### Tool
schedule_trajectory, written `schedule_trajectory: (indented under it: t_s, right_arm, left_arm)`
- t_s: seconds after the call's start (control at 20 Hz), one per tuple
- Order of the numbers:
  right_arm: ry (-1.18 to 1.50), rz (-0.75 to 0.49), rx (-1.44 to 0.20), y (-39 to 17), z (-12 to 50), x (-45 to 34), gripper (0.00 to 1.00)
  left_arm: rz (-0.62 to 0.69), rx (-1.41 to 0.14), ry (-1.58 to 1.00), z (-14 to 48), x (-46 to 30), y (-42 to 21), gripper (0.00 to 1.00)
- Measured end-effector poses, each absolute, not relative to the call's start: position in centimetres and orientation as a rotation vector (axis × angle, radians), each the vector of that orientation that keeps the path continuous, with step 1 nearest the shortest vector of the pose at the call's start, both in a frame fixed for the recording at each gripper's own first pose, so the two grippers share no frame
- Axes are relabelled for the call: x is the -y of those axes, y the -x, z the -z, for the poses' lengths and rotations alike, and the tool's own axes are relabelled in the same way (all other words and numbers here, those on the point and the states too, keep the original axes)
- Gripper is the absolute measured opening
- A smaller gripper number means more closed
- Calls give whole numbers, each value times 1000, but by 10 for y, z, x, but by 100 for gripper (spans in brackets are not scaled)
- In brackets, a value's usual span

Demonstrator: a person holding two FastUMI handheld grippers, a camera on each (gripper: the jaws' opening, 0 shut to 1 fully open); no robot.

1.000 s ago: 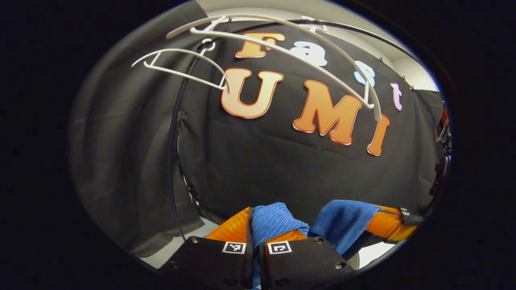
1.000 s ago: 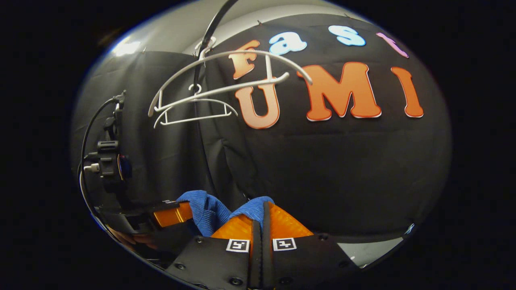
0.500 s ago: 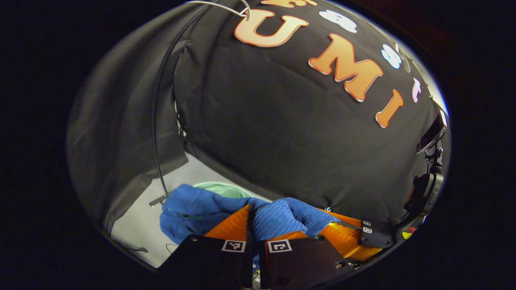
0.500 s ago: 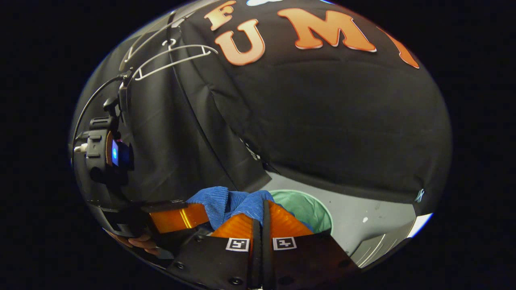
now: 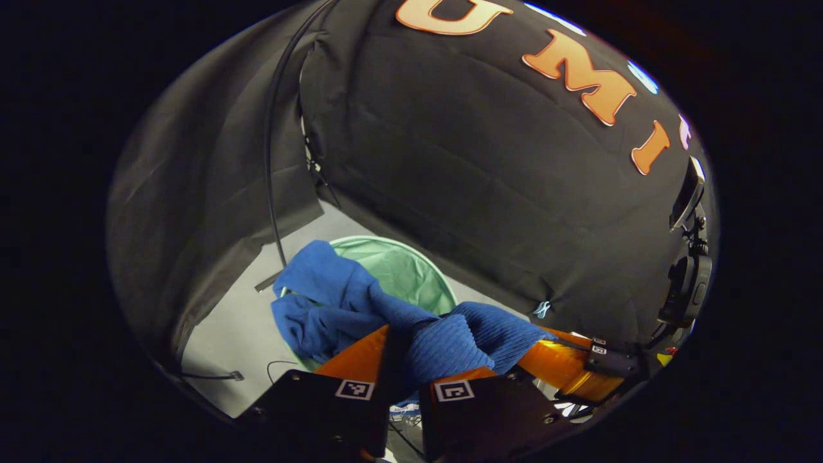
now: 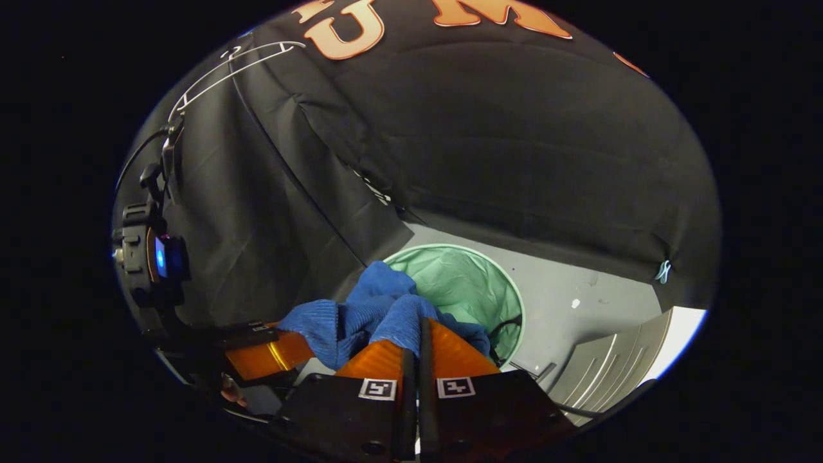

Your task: Grasp the clothes on the hanger with both hands and then place them into the laundry hamper below.

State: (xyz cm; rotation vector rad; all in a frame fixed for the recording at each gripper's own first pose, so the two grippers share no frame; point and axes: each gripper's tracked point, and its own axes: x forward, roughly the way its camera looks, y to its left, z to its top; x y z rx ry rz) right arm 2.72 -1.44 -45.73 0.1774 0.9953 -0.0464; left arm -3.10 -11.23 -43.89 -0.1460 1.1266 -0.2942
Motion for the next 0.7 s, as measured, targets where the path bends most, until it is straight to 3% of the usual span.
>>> schedule_trajectory:
  t_s: [0.05,0.1,0.15,0.25,0.3,0.35,0.5,0.7]
  right_arm:
    - [-176,40,-1017,-24,459,13,10]
    - [-172,40,-1037,-20,462,11,10]
    - [-170,39,-1046,-16,464,12,32]
    - [-179,31,-1053,-12,466,6,38]
    - [-181,27,-1059,-8,466,4,39]
    - [-181,19,-1067,-4,467,2,61]
    - [-159,28,-1081,6,472,2,99]
    - [-153,22,-1067,10,478,1,99]
  left_arm:
    - [279,-1142,142,442,107,33,34]
    - [261,-1154,139,445,100,37,31]
    - [244,-1172,131,447,95,40,40]
    - [196,-1179,101,447,78,42,64]
    - [178,-1180,93,451,74,42,68]
    - [160,-1180,92,450,71,40,72]
    - [109,-1176,97,450,59,40,100]
    - [146,-1146,102,443,62,37,96]
